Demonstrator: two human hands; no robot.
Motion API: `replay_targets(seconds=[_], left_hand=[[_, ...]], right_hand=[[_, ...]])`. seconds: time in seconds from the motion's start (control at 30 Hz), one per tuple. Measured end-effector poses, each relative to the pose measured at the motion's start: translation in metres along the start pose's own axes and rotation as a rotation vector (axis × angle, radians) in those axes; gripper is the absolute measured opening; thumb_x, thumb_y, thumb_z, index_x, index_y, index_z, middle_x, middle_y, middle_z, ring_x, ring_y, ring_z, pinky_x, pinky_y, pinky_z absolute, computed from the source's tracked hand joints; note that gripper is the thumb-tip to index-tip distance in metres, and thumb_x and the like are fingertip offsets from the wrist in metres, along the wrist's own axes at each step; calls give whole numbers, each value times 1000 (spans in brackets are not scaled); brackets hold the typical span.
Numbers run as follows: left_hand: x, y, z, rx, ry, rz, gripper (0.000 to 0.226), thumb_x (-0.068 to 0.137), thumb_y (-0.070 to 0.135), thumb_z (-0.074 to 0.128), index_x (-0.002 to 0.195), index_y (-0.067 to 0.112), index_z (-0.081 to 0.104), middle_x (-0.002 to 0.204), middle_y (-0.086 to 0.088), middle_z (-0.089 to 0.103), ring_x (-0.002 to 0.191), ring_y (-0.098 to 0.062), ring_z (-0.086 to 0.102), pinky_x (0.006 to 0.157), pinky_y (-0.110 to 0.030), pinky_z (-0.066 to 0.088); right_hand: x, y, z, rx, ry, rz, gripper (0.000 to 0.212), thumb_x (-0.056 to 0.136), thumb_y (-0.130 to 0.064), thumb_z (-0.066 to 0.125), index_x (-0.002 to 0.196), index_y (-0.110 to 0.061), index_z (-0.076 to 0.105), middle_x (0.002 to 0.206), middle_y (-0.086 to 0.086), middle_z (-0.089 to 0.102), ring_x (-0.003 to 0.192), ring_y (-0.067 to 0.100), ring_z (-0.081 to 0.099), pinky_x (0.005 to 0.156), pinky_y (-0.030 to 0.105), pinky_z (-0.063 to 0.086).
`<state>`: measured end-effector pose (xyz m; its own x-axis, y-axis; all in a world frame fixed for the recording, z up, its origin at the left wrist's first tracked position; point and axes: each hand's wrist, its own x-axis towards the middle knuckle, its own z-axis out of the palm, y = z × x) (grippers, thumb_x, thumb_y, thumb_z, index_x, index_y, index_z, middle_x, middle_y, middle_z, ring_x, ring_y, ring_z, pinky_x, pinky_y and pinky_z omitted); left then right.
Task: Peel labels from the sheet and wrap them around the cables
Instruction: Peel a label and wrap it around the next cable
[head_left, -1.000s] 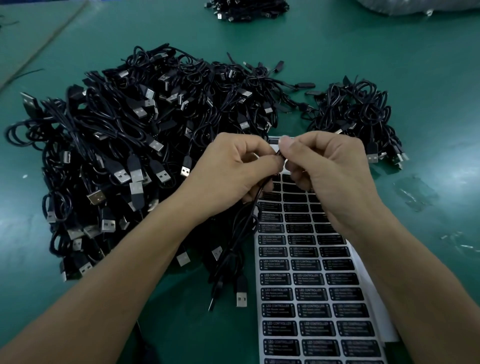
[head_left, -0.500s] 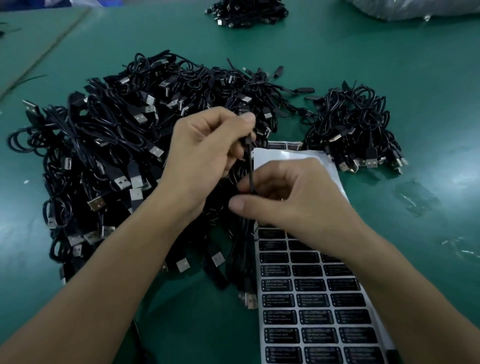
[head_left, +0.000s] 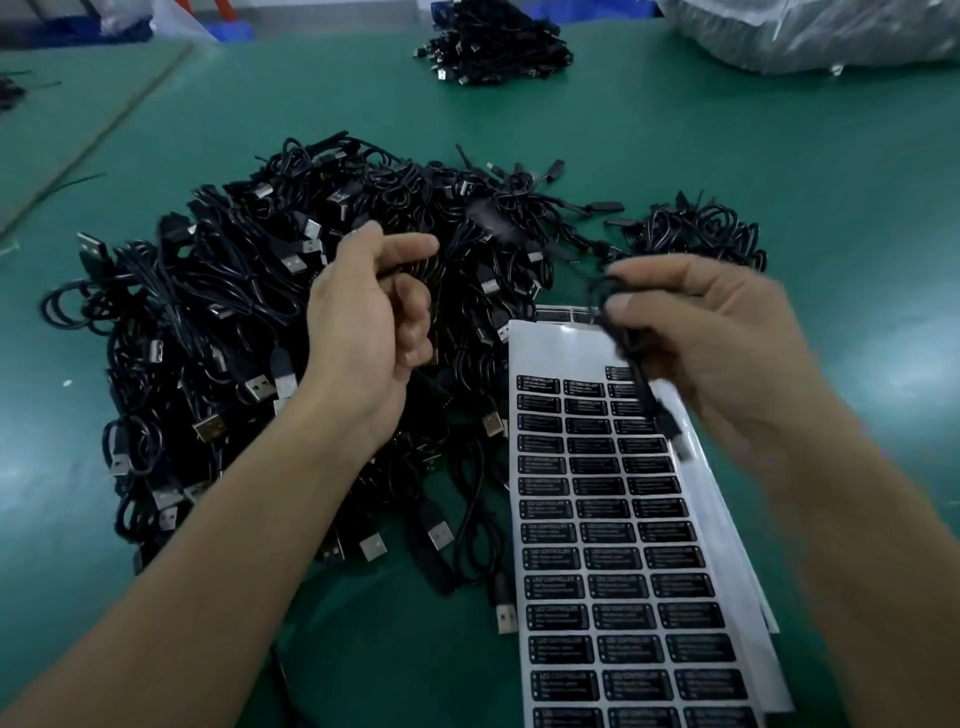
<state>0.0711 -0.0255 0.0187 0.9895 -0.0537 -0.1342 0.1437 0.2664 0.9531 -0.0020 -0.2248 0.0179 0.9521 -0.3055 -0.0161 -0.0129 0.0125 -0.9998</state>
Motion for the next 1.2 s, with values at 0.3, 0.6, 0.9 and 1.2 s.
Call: replay_targets(seconds=[0.3,0.6,0.9,1.2], left_hand=[[1,1,0,-26,20,-27,29,104,21,44,79,16,58,49,7,39,39,-6,29,38,-20,21],[3,-1,0,-65,34,-7,29,101,13,42,74,15,55,48,6,38,39,-7,27,37,-21,20],[5,-1,1,-142,57,-45,29,95,12,41,67,18,42,46,6,34,37,-8,24,34,-20,19],[4,-5,2,-144,90,46,33,93,10,36,62,19,36,43,6,27,38,-10,18,36,-21,14]], right_hand=[[80,-23,-45,-750,478,-100,31,83,-24,59,111,-24,73,108,17,67,103,32,64,89,37,55],[63,-20,-3,-1164,395,-290,25,97,-28,54,109,-14,71,116,16,61,117,34,49,96,34,38],[55,2,91,-1066,29,-309,24,98,-28,53,110,-12,67,110,7,59,107,27,55,88,39,50],[65,9,130,-980,4,-128,40,89,-53,66,108,-18,72,117,10,65,116,34,54,96,43,47]])
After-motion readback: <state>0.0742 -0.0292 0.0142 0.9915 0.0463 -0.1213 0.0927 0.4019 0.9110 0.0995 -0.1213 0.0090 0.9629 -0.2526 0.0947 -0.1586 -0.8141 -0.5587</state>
